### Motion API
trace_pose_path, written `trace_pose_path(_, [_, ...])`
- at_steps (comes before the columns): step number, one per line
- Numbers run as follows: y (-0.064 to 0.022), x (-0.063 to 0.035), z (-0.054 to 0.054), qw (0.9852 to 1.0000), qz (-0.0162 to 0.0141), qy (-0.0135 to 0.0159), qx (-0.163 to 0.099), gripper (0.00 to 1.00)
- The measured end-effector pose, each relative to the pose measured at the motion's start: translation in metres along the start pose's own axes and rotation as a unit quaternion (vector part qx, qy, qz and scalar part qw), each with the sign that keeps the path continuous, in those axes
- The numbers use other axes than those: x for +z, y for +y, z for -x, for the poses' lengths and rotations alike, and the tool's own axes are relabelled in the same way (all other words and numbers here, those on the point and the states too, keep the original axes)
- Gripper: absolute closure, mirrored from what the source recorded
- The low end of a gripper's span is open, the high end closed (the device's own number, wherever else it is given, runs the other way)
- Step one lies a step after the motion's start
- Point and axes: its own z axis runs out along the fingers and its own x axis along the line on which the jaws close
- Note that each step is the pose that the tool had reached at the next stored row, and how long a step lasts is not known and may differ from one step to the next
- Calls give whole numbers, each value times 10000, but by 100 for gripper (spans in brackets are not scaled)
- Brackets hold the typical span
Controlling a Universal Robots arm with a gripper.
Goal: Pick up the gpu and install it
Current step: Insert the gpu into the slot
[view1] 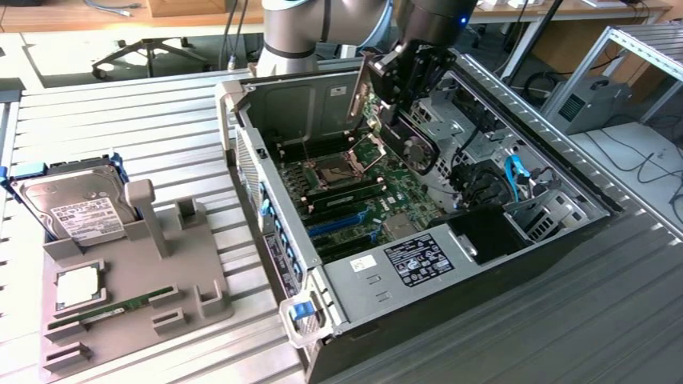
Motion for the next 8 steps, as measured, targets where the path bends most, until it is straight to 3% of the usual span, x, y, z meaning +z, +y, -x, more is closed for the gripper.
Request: trace_pose_path(8, [0, 0, 0, 10000, -4, 1, -80, 73])
